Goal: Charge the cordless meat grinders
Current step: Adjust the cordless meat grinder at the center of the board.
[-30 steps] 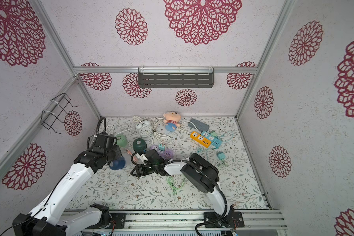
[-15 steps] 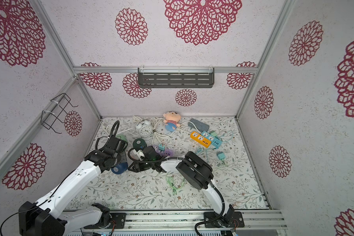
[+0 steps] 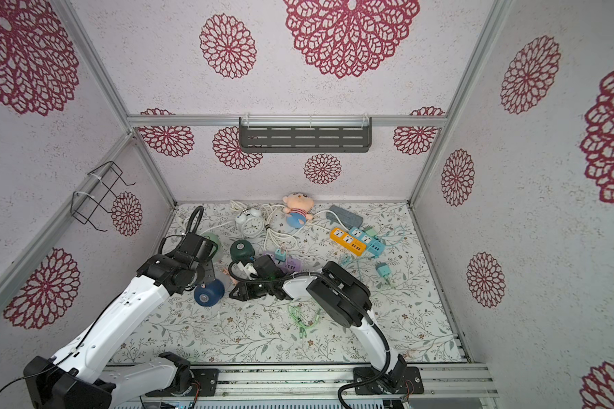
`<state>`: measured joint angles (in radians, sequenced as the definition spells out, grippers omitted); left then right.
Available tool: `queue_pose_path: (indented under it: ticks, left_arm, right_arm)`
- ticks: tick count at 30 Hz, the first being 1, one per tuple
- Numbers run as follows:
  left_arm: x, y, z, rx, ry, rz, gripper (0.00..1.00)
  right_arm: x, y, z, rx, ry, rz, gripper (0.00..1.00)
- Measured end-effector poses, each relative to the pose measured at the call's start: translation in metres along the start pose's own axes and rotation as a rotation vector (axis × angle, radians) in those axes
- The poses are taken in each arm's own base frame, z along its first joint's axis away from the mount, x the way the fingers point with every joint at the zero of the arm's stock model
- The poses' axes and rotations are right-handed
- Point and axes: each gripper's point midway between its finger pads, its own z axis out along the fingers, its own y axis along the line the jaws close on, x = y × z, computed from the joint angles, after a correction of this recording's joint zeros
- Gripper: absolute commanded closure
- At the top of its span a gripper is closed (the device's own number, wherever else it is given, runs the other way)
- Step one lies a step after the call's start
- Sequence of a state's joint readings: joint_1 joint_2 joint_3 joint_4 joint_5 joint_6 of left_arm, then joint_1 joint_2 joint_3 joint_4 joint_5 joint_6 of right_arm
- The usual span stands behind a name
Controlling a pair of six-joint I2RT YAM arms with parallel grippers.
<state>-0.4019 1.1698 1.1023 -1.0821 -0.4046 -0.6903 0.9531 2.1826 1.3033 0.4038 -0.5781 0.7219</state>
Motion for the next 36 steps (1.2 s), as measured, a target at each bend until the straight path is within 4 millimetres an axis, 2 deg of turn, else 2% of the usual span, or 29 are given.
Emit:
queue_pose_path:
  ticks: [5, 10, 13, 15, 20, 22, 26, 32, 36]
  left_arm:
    - [0.011, 0.005, -0.013, 0.013, 0.058, -0.007, 0.99]
    - [0.022, 0.007, -0.029, 0.048, 0.115, -0.024, 0.96]
    - [0.033, 0.008, -0.029, 0.048, 0.168, -0.016, 0.97]
    - [0.041, 0.005, -0.022, 0.036, 0.224, 0.000, 0.98]
    - [0.062, -0.005, 0.004, -0.003, 0.346, 0.040, 0.95]
    - [0.063, -0.007, 0.007, -0.005, 0.358, 0.047, 0.94]
    - [0.058, -0.012, 0.011, -0.003, 0.357, 0.058, 0.94]
    - [0.041, -0.033, 0.025, 0.002, 0.367, 0.084, 0.94]
    - [0.027, -0.045, 0.029, 0.019, 0.350, 0.093, 0.93]
  right_arm:
    - [0.010, 0.011, -0.013, 0.011, 0.010, -0.023, 0.56]
    - [0.019, 0.035, -0.028, 0.012, 0.014, -0.069, 0.55]
    - [0.020, 0.044, -0.031, 0.021, 0.012, -0.095, 0.54]
    - [0.022, 0.047, -0.029, 0.026, 0.019, -0.105, 0.54]
    - [0.016, 0.040, -0.023, 0.064, 0.020, -0.114, 0.54]
    - [0.014, 0.034, -0.020, 0.080, 0.016, -0.109, 0.54]
    - [0.012, 0.020, -0.017, 0.105, 0.016, -0.091, 0.53]
    - [-0.005, 0.004, -0.019, 0.126, -0.011, -0.069, 0.53]
    - [-0.018, -0.009, -0.027, 0.136, -0.042, -0.043, 0.45]
